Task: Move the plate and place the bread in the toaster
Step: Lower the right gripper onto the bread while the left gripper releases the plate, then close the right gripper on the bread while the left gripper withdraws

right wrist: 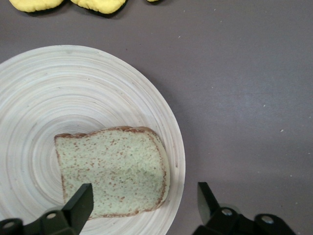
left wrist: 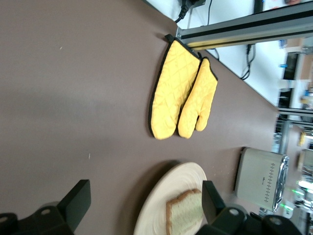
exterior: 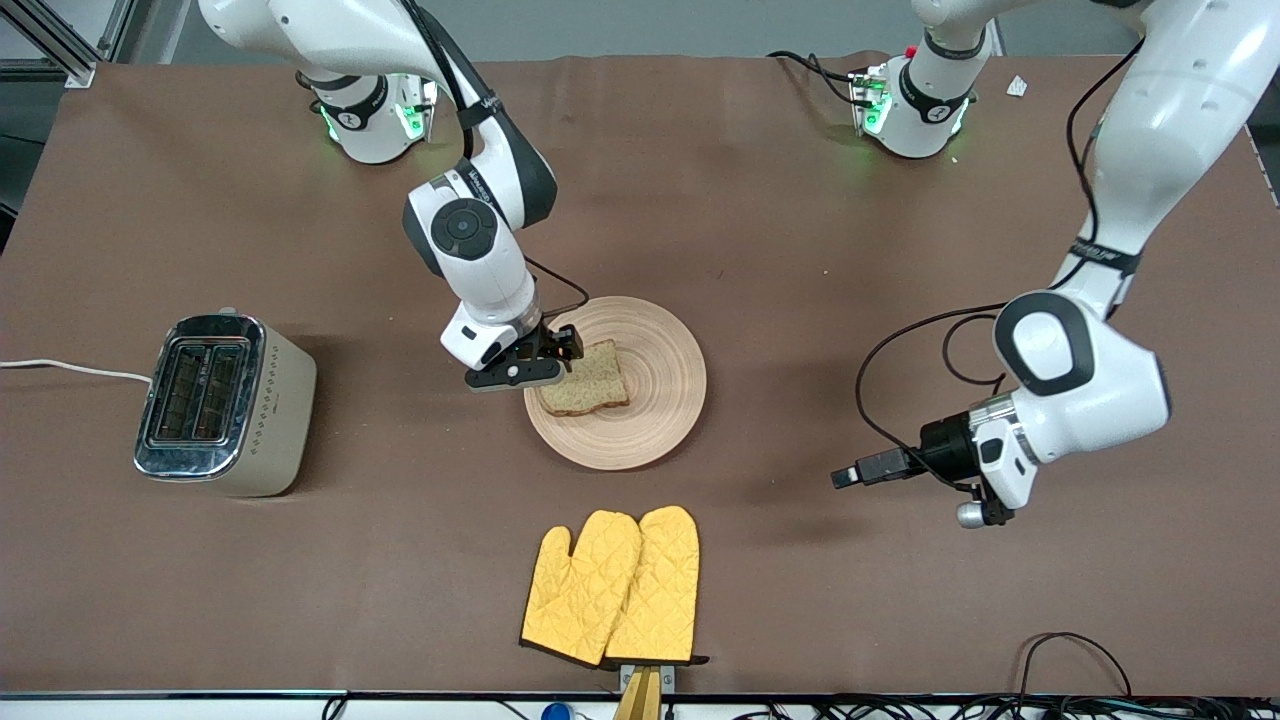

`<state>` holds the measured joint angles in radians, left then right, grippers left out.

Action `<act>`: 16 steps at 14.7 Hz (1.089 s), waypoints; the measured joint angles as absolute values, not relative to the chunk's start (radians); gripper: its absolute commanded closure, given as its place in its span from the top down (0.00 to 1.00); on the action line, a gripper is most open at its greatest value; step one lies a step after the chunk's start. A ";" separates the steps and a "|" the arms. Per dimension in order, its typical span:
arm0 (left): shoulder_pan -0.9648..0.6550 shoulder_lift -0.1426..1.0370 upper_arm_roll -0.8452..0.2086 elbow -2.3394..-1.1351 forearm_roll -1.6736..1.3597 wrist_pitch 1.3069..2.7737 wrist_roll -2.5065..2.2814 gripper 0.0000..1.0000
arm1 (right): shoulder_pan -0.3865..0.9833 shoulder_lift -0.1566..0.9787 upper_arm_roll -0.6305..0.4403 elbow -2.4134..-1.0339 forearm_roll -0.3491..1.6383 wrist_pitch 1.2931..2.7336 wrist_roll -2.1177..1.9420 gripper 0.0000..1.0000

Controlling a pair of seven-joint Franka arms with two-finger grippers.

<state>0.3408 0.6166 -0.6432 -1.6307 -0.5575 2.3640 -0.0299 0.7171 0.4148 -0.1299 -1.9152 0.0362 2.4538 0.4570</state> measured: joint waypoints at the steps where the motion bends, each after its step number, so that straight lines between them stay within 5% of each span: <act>1: 0.340 0.571 -0.644 -1.631 -0.488 2.330 -0.128 1.00 | 0.717 0.418 -0.132 -1.919 0.033 2.465 0.457 0.80; 8: 0.373 0.337 -0.630 -1.631 -0.094 1.995 -0.349 1.00 | 0.719 0.492 -0.134 -1.944 0.029 2.537 0.457 0.69; 16: 0.146 0.005 -0.199 -1.634 -0.020 1.667 -0.156 1.00 | 0.731 0.510 -0.132 -1.947 0.028 2.536 0.458 0.47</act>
